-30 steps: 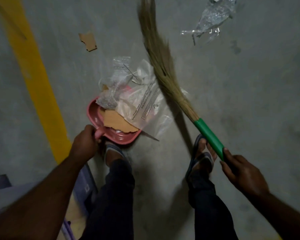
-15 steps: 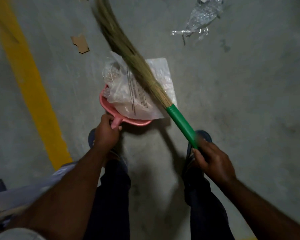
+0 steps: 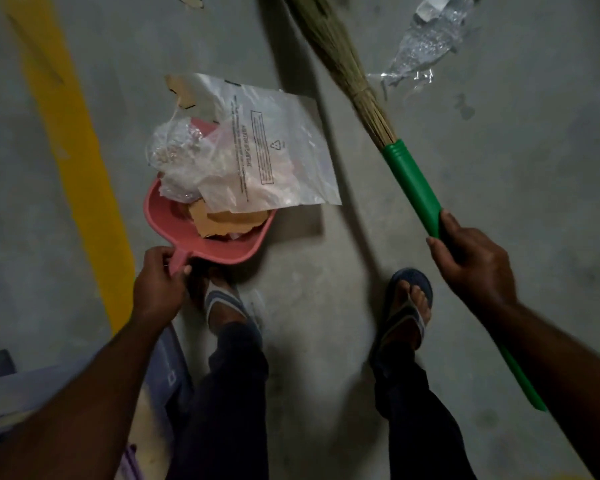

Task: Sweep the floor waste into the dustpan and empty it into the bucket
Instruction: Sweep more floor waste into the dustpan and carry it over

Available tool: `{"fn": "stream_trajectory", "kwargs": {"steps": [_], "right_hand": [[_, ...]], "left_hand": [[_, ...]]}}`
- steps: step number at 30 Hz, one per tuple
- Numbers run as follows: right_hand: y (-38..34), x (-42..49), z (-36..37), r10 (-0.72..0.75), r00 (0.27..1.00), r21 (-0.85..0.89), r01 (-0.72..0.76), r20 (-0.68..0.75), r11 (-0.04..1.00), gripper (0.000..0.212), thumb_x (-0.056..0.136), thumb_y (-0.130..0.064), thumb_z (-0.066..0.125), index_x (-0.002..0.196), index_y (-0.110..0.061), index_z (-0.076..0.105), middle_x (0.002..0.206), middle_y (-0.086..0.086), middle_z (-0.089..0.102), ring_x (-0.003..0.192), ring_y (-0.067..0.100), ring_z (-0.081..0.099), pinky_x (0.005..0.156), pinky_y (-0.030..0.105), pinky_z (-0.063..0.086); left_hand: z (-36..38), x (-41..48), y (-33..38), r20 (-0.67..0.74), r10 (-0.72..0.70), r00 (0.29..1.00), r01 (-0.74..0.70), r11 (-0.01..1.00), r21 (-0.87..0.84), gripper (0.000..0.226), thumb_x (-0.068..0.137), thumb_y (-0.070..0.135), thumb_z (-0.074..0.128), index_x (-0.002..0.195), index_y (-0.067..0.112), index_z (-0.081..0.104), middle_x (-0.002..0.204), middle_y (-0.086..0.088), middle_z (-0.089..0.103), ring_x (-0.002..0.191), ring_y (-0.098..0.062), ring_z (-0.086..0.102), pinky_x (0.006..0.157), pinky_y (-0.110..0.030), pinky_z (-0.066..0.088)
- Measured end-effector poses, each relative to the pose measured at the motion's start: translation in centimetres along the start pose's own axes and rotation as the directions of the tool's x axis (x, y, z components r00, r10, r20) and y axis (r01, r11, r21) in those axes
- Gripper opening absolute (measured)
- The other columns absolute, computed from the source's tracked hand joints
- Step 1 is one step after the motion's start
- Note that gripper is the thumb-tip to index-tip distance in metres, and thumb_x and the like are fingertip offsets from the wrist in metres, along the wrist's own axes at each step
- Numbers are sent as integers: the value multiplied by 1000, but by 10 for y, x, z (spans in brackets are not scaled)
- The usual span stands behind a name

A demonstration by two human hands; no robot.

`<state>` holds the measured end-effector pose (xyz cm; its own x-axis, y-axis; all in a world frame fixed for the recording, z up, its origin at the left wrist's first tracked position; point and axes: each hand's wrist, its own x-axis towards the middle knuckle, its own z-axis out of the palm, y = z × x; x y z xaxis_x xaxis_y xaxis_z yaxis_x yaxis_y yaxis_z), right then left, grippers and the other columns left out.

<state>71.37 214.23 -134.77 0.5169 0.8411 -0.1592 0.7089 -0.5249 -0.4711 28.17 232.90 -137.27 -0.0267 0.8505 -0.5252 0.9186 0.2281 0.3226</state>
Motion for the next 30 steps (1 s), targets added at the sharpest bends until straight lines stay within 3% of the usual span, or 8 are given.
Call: {"fn": "stream_trajectory", "kwargs": {"steps": [6,8,11,15,18,21,25,30], "right_hand": [[9,-8,13,85,958,-137,-49,273,989,53,85,-22,74,136,-23,59,90,18,66,80,39,66,68,40,52],[7,-21,25,49,941,-128,-6,334,992,53,85,-21,74,136,-19,59,88,20,65,77,41,67,66,40,52],[-1,-44,42,-66,919,-104,114,388,988,54,86,-42,56,134,-18,61,93,16,69,73,36,69,61,38,54],[-18,-71,64,-136,845,-106,220,517,970,58,89,-53,41,142,-30,44,103,21,67,86,46,66,66,53,56],[-30,-85,63,-39,868,-124,115,495,986,61,91,-57,40,149,-42,26,120,27,62,102,52,61,81,58,53],[-40,-80,44,12,933,-28,-2,358,1000,56,89,-52,48,140,-29,53,115,18,68,95,38,69,75,48,58],[-33,-51,25,7,976,-48,3,218,999,55,88,-46,51,135,-17,60,95,11,67,80,28,67,72,31,47],[-22,-5,27,42,976,-133,-13,216,991,50,88,-30,71,135,-18,59,92,16,67,80,35,66,68,38,52]], "left_hand": [[-21,18,-42,38,-99,994,93,986,140,29,90,16,68,110,7,50,110,-25,64,101,-46,60,74,-44,40],[-19,27,-46,73,-118,990,105,980,170,29,90,18,68,110,8,51,112,-24,64,103,-45,60,76,-44,40],[-11,41,-38,95,-114,989,95,979,182,25,91,16,64,111,8,51,113,-25,63,103,-45,59,77,-43,41],[-1,51,-18,105,-78,991,61,985,161,29,90,13,63,114,5,50,113,-26,61,105,-46,57,79,-43,41],[0,52,-14,107,-82,991,68,989,133,28,89,12,62,114,5,50,113,-26,61,104,-46,57,77,-41,38],[-1,52,-14,119,-79,990,65,991,116,28,89,13,63,112,6,50,111,-24,62,101,-44,58,75,-38,36],[-2,46,-17,122,-79,989,65,992,110,28,89,13,63,113,7,50,111,-22,62,101,-42,58,75,-37,37],[0,24,-20,73,-97,993,91,992,83,20,91,8,58,109,4,50,108,-24,61,99,-44,58,72,-34,32]]}}
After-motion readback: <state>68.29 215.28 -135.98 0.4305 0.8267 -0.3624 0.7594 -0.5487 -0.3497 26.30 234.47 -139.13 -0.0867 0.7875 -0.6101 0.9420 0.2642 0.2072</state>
